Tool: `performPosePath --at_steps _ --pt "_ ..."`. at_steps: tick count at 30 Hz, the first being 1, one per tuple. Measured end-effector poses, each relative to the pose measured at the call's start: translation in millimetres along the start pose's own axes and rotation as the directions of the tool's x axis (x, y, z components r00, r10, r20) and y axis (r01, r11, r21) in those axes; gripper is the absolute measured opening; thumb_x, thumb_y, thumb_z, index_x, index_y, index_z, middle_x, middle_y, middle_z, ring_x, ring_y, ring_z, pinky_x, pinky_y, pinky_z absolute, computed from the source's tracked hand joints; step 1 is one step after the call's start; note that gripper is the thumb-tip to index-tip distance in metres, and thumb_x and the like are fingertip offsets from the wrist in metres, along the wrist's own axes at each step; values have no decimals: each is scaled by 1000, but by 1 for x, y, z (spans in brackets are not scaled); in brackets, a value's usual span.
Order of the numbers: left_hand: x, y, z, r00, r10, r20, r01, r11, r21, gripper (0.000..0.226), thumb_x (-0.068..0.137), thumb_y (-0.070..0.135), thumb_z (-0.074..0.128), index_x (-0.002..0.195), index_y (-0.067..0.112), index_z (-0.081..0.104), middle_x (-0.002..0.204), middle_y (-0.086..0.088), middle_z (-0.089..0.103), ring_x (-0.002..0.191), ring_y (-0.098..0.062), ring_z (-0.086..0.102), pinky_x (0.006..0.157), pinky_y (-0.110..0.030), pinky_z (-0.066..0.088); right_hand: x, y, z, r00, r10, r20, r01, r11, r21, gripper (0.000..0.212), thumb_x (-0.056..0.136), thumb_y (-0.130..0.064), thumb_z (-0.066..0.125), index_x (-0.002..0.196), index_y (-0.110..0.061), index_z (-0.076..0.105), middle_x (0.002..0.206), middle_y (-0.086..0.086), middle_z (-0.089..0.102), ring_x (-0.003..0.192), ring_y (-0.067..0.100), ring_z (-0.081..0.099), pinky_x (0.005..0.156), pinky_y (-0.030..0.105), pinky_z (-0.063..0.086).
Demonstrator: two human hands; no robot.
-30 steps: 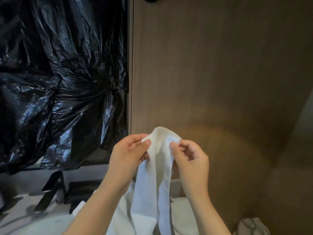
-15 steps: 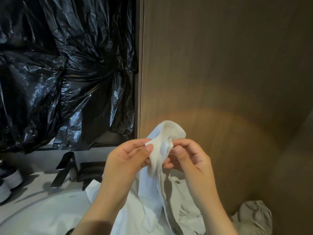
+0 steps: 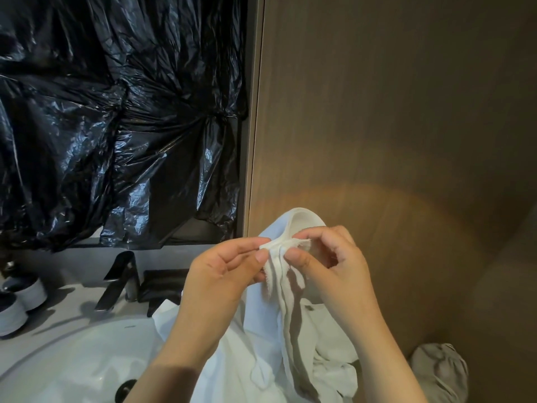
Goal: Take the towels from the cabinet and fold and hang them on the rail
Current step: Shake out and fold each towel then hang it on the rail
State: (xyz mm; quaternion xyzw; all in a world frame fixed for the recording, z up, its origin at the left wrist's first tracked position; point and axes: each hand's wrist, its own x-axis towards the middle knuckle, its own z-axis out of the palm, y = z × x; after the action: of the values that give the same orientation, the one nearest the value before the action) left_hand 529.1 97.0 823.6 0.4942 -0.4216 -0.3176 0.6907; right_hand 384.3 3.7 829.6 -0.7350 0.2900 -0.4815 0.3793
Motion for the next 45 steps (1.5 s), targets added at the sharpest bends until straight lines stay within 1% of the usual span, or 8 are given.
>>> performPosePath --at_steps 3,7,17,22,29,33,39,45 --pt "-1 2 -2 1000 27 9 -27 1000 4 32 73 31 68 101 19 76 92 -4 77 78 -15 71 71 -20 56 1 -1 0 999 -42 32 43 999 -27 30 68 -60 70 83 -35 67 94 -16 58 72 6 53 61 11 41" --pt "-4 3 0 998 55 40 -55 998 12 39 69 21 75 107 15 73 97 -3 76 91 -18 72 78 -21 56 1 -2 -2 992 -32 125 25 998 56 24 74 -52 70 85 -30 68 79 -8 66 66 9 55 58 17 44" --pt "-3 1 5 991 130 -27 -127 988 92 32 73 4 79 101 20 73 90 3 76 83 -14 72 73 -18 56 6 -8 -3 990 -89 106 91 996 -14 16 78 -46 76 76 -30 71 75 -8 64 70 9 56 58 14 43" --pt "5 5 0 985 174 -18 -171 978 116 32 75 -5 75 99 17 72 87 -1 75 81 -15 72 70 -19 56 12 -5 -15 970 -140 199 170 975 -143 29 85 -62 58 82 -35 70 82 -8 66 77 17 60 65 31 50" --pt "28 33 -17 957 291 12 -291 950 115 35 76 -11 70 98 16 70 88 -6 74 81 -16 71 72 -18 56 37 6 -62 886 -138 442 382 756 -531 42 92 -69 40 81 -35 63 78 -17 57 75 8 57 59 20 44" --pt "51 48 -23 947 320 28 -319 928 194 37 76 -6 72 99 22 70 90 -2 73 81 -14 69 74 -19 56 49 -5 -76 843 -159 514 493 611 -619 40 87 -73 34 87 -42 57 81 -28 54 80 -4 57 58 10 41" --pt "88 72 -25 933 359 24 -349 886 305 33 78 -3 70 103 18 67 92 -1 73 84 -14 70 77 -22 57 85 -58 -102 831 -347 436 556 491 -670 29 92 -63 38 71 -42 40 70 -23 46 62 3 53 55 14 36" --pt "101 94 -25 914 405 -8 -393 891 229 32 81 -8 69 104 13 66 93 -3 71 83 -13 67 77 -21 57 106 -92 -104 818 -441 368 562 480 -674 27 92 -59 39 70 -44 39 67 -21 45 69 0 54 57 13 33"
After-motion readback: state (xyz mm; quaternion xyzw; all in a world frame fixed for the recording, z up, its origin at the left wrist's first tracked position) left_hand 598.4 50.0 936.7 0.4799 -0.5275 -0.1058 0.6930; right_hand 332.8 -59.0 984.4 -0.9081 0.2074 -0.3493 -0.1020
